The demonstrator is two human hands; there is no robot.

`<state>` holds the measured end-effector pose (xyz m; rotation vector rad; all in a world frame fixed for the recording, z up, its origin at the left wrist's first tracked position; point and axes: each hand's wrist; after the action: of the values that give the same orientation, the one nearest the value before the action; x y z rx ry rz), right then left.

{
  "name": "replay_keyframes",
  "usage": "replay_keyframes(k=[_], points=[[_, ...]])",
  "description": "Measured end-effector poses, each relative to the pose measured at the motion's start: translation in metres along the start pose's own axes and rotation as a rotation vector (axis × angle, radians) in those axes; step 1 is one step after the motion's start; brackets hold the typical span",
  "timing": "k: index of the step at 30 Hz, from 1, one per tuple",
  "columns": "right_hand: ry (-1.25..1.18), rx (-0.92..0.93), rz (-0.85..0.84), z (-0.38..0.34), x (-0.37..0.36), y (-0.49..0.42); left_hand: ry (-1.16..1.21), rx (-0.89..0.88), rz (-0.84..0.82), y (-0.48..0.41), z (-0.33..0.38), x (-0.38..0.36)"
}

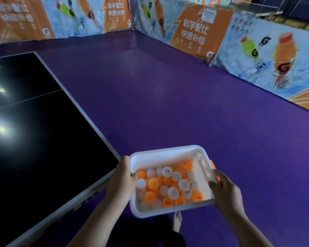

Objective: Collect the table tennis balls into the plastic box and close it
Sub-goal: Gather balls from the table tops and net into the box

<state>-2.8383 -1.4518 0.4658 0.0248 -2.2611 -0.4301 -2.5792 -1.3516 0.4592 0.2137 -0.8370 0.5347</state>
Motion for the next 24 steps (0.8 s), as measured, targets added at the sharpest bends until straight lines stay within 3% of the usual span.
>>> replay_keyframes(k=[6, 13, 24], points=[[0.057, 0.110, -0.087, -0.082, -0.020, -0.146, -0.016, 0.094, 0.050, -0.134, 0.016, -0.032], [0.198, 0.339, -0.183, -0.226, -0.049, -0.294, 0.032, 0.200, 0.233, -0.271, 0.026, -0.032], [0.221, 0.547, -0.387, -0.437, -0.204, -0.396, 0.026, 0.407, 0.463, -0.448, -0.079, 0.023]])
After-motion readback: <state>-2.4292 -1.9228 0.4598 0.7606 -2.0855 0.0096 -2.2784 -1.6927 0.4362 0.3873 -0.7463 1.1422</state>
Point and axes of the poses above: each hand's wrist, its own y-axis away from the middle knuckle, its own x-axis out of the back of the hand, z = x × y, and after that the axes turned 12 degrees about -x, right-handed
